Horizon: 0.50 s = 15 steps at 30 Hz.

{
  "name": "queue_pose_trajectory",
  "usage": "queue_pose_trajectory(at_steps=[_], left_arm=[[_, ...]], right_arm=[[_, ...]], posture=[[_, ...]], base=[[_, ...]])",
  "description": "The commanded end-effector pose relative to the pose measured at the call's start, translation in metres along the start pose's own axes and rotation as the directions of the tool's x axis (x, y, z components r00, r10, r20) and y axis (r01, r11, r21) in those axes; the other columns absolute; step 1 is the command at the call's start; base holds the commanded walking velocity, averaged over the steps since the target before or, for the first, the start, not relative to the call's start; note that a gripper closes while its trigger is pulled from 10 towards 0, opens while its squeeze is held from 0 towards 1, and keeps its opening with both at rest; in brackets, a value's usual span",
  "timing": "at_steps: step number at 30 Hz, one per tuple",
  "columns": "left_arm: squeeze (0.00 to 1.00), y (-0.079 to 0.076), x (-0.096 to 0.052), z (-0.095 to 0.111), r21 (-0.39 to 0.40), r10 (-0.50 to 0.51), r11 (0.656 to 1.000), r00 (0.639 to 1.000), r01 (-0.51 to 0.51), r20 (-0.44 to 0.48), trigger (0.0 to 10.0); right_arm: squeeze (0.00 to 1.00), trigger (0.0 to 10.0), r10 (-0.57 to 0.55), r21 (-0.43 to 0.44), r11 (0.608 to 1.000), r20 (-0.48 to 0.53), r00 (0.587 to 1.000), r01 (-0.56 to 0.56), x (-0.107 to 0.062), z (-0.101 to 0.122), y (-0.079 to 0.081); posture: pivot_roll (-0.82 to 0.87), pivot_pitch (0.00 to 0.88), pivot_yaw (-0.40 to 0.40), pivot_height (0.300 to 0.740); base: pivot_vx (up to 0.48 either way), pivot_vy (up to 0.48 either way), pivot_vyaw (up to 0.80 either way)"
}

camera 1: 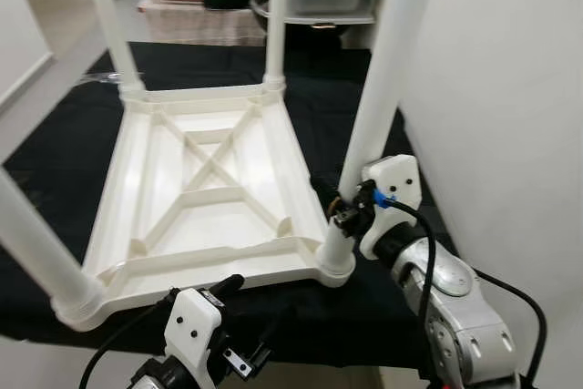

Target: Building children table

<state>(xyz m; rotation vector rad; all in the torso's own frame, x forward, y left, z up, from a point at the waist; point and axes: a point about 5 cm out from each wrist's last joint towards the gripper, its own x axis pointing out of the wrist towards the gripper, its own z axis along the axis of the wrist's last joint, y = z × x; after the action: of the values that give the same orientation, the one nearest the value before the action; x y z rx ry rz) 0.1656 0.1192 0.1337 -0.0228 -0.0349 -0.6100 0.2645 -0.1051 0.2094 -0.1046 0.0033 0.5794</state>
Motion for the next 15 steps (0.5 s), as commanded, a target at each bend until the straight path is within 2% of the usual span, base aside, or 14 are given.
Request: queue_pose_trajectory(at_steps=[1, 2, 3, 4, 5, 6, 7, 8, 9, 11, 12, 13, 14, 15], left_arm=[[0.00, -0.002, -0.001, -0.003, -0.012, 0.003, 1.000, 1.000, -0.004, -0.011, 10.0], [0.00, -0.002, -0.001, -0.003, -0.012, 0.003, 1.000, 1.000, -0.004, -0.011, 10.0], [0.00, -0.004, -0.001, -0.002, -0.014, 0.004, 1.000, 1.000, -0.005, -0.008, 10.0], [0.00, -0.005, 0.000, -0.002, -0.017, 0.004, 1.000, 1.000, -0.004, -0.005, 10.0], [0.00, -0.005, 0.000, -0.002, -0.017, 0.004, 1.000, 1.000, -0.004, -0.005, 10.0], [0.00, -0.006, 0.001, -0.002, -0.019, 0.002, 1.000, 1.000, -0.002, -0.003, 10.0], [0.00, -0.006, 0.001, -0.002, -0.019, 0.002, 1.000, 1.000, -0.002, -0.003, 10.0], [0.00, -0.007, 0.002, -0.002, -0.021, 0.001, 1.000, 1.000, -0.001, -0.001, 10.0], [0.00, -0.007, 0.002, -0.002, -0.021, 0.001, 1.000, 1.000, -0.001, -0.001, 10.0], [0.00, -0.007, 0.004, -0.003, -0.026, -0.001, 1.000, 1.000, 0.001, 0.002, 10.0], [0.00, -0.007, 0.004, -0.003, -0.026, -0.001, 1.000, 1.000, 0.001, 0.002, 10.0], [0.00, -0.007, 0.005, -0.003, -0.026, -0.001, 1.000, 1.000, 0.002, 0.003, 10.0], [0.00, -0.007, 0.005, -0.003, -0.026, -0.001, 1.000, 1.000, 0.002, 0.003, 10.0], [0.00, -0.007, 0.006, -0.003, -0.026, -0.002, 1.000, 1.000, 0.002, 0.004, 10.0]], right_arm=[[1.00, 10.0, 0.114, 0.093, 0.991, -0.185, 0.976, -0.098, 0.008, -0.040, -0.004], [1.00, 10.0, 0.114, 0.093, 0.991, -0.185, 0.976, -0.098, 0.008, -0.040, -0.004], [1.00, 10.0, 0.158, 0.083, 0.985, -0.120, 0.980, -0.149, 0.013, -0.029, -0.009], [1.00, 10.0, 0.285, 0.048, 0.958, -0.009, 0.959, -0.284, 0.015, -0.010, -0.016], [1.00, 10.0, 0.285, 0.048, 0.958, -0.009, 0.959, -0.284, 0.015, -0.010, -0.016], [1.00, 10.0, 0.355, 0.012, 0.934, 0.053, 0.933, -0.356, 0.014, 0.003, -0.018], [1.00, 10.0, 0.355, 0.012, 0.934, 0.053, 0.933, -0.356, 0.014, 0.003, -0.018], [1.00, 10.0, 0.421, -0.011, 0.906, 0.089, 0.902, -0.422, 0.011, 0.014, -0.023], [1.00, 10.0, 0.421, -0.011, 0.906, 0.089, 0.902, -0.422, 0.011, 0.014, -0.023], [1.00, 10.0, 0.552, -0.082, 0.833, 0.085, 0.829, -0.547, 0.007, 0.026, -0.034], [1.00, 10.0, 0.552, -0.082, 0.833, 0.085, 0.829, -0.547, 0.007, 0.026, -0.034], [0.38, 10.0, 0.606, -0.115, 0.793, 0.058, 0.793, -0.598, 0.006, 0.028, -0.036], [0.38, 10.0, 0.606, -0.115, 0.793, 0.058, 0.793, -0.598, 0.006, 0.028, -0.036], [0.00, 10.0, 0.653, -0.129, 0.754, 0.043, 0.756, -0.644, 0.005, 0.031, -0.036]], posture=[[0.04, 0.191, -0.041, 0.740], [0.04, 0.191, -0.041, 0.740], [0.04, 0.183, -0.046, 0.740], [0.05, 0.183, -0.047, 0.740], [0.05, 0.183, -0.047, 0.740], [0.05, 0.181, -0.046, 0.740], [0.05, 0.181, -0.046, 0.740], [0.04, 0.166, -0.045, 0.740], [0.04, 0.166, -0.045, 0.740], [0.05, 0.143, -0.047, 0.740], [0.05, 0.143, -0.047, 0.740], [0.05, 0.144, -0.040, 0.740], [0.05, 0.144, -0.040, 0.740], [0.05, 0.141, -0.036, 0.740]], base=[[0.000, 0.000, 0.00], [0.000, 0.000, 0.00], [0.000, 0.000, 0.00], [0.000, 0.000, 0.00], [0.000, 0.000, 0.00], [0.000, 0.000, 0.00], [0.000, 0.000, 0.00], [0.000, 0.000, 0.00], [0.000, 0.000, 0.00], [0.000, 0.000, 0.00], [0.000, 0.000, 0.00], [0.000, 0.000, 0.00], [0.000, 0.000, 0.00], [0.000, 0.000, 0.00]])
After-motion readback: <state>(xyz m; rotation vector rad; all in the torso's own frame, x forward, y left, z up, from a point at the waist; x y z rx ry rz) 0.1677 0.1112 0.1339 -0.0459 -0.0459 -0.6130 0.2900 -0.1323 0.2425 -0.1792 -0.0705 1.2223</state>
